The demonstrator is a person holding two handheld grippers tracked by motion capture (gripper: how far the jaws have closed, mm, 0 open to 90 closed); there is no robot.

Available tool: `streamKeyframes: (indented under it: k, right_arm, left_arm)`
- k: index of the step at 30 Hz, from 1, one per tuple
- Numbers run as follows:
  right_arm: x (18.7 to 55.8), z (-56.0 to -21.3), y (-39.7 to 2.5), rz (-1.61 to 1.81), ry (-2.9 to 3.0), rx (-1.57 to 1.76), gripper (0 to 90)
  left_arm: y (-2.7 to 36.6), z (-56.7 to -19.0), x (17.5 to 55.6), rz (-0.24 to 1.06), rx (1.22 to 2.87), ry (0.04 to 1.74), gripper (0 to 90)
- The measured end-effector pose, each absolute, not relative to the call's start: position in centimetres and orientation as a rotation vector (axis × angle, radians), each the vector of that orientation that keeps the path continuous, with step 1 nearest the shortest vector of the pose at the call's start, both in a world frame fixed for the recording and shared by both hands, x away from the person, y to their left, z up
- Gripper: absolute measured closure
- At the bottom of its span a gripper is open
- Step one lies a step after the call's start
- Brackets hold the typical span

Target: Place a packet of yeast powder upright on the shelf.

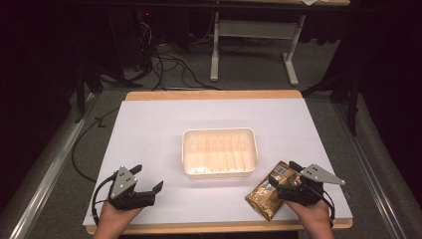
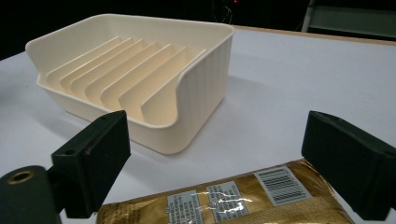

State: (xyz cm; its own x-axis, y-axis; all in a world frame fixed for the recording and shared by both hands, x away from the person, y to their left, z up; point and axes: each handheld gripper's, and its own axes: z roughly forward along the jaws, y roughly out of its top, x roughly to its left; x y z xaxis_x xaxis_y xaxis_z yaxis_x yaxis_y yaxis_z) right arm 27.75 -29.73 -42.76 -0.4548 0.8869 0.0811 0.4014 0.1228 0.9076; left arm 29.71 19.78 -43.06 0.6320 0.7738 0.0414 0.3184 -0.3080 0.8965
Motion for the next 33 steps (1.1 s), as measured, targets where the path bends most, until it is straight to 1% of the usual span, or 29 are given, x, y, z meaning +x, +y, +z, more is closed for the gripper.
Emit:
streamKeyframes:
  k: [5, 13, 16, 18, 19, 20, 21, 22, 23, 25, 27, 29, 30, 33]
  right_arm:
    - [27.5, -42.7, -30.2, 1.302, 1.903, 1.25, 7.7]
    - [27.0, -42.8, -30.4, 1.275, 1.912, 1.244, 13.5]
    - [26.5, -42.9, -30.7, 1.259, 1.923, 1.262, 17.6]
    - [26.1, -43.0, -31.0, 1.252, 1.926, 1.271, 24.2]
    - [26.1, -43.0, -31.0, 1.252, 1.926, 1.271, 24.2]
    - [25.6, -43.2, -31.4, 1.242, 1.931, 1.291, 30.8]
    - [25.4, -43.3, -31.6, 1.241, 1.932, 1.301, 34.5]
    - [25.2, -43.3, -31.8, 1.237, 1.938, 1.313, 40.1]
    - [25.0, -43.5, -32.0, 1.228, 1.942, 1.328, 43.2]
    - [24.6, -43.7, -32.4, 1.214, 1.956, 1.35, 53.8]
    - [24.1, -43.9, -32.6, 1.174, 1.965, 1.379, 66.4]
    - [23.9, -44.3, -32.9, 1.112, 1.99, 1.41, 83.1]
    - [23.8, -44.7, -33.1, 1.079, 2.015, 1.417, 88.5]
    - [23.6, -45.5, -33.7, 1.043, 2.081, 1.468, 90.0]
  left_arm:
    - [19.5, -42.9, 29.8, 0.603, 1.882, 0.869, 12.1]
    - [19.3, -42.9, 30.2, 0.593, 1.881, 0.877, 12.6]
    - [19.2, -42.7, 30.5, 0.593, 1.869, 0.873, 13.3]
    - [19.0, -42.6, 30.8, 0.589, 1.864, 0.869, 14.0]
    - [19.0, -42.6, 30.8, 0.589, 1.864, 0.869, 14.4]
    - [18.6, -42.6, 31.1, 0.588, 1.866, 0.864, 14.6]
    - [18.5, -42.5, 31.2, 0.586, 1.867, 0.858, 14.9]
    - [18.3, -42.5, 31.3, 0.586, 1.868, 0.853, 14.9]
    - [18.1, -42.5, 31.5, 0.585, 1.868, 0.848, 14.9]
    - [18.0, -42.5, 31.6, 0.579, 1.866, 0.846, 15.0]
    - [17.5, -42.4, 32.0, 0.575, 1.859, 0.839, 14.9]
    - [17.2, -42.3, 32.2, 0.57, 1.858, 0.832, 15.0]
    - [17.0, -42.3, 32.3, 0.567, 1.862, 0.829, 15.0]
    - [16.7, -42.3, 32.5, 0.569, 1.864, 0.814, 15.0]
